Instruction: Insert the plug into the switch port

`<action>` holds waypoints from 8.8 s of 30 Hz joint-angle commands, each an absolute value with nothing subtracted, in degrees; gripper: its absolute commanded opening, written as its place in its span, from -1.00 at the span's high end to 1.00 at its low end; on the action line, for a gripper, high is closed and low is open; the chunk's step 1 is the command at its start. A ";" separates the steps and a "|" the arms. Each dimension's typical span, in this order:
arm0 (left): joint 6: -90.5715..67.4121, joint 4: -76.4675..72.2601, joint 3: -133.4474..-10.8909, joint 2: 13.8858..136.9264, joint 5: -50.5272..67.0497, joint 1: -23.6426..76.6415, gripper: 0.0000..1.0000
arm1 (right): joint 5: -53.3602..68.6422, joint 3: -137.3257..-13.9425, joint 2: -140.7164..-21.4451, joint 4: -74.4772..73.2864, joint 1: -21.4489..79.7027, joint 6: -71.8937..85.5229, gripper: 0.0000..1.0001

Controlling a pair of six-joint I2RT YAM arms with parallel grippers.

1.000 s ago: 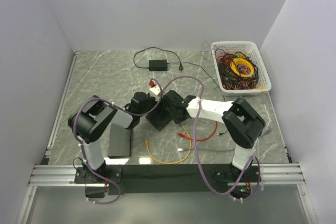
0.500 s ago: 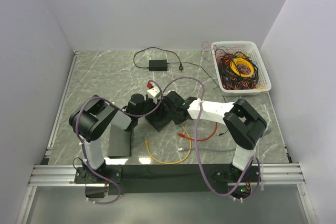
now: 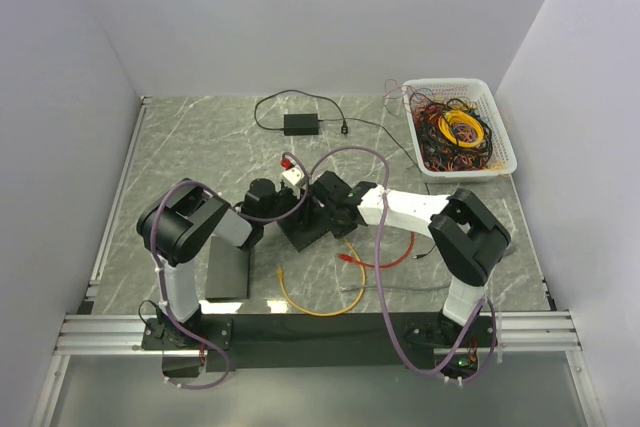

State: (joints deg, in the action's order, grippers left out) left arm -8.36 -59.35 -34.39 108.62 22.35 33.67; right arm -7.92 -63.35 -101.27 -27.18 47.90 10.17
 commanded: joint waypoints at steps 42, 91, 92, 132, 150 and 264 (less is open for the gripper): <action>-18.10 -29.01 -48.78 106.97 17.14 31.38 -0.95 | -14.59 -68.65 -93.88 0.62 41.57 8.17 -0.58; -32.34 -1.05 -21.89 43.07 -6.25 25.40 -0.99 | -19.69 -45.26 -82.88 -24.44 63.99 31.56 -0.17; -32.34 -1.40 -21.45 43.07 -6.24 25.40 -0.99 | -19.43 -45.26 -83.75 -24.17 63.81 31.29 -0.18; -32.96 -2.55 -21.01 45.09 -7.38 25.31 -0.98 | -14.24 -44.38 -89.29 -26.28 62.49 33.40 0.15; -33.05 -2.72 -21.09 45.62 -7.56 25.40 -0.98 | -14.68 -52.21 -95.79 -22.50 62.58 30.85 0.56; -34.98 -63.10 -26.46 105.12 25.31 21.80 -0.82 | -3.78 -65.04 -101.52 -16.26 52.91 21.88 1.00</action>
State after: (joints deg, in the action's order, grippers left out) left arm -36.05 -62.76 -25.45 104.09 25.47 20.73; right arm -4.38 -62.70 -101.69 -18.02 53.21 21.58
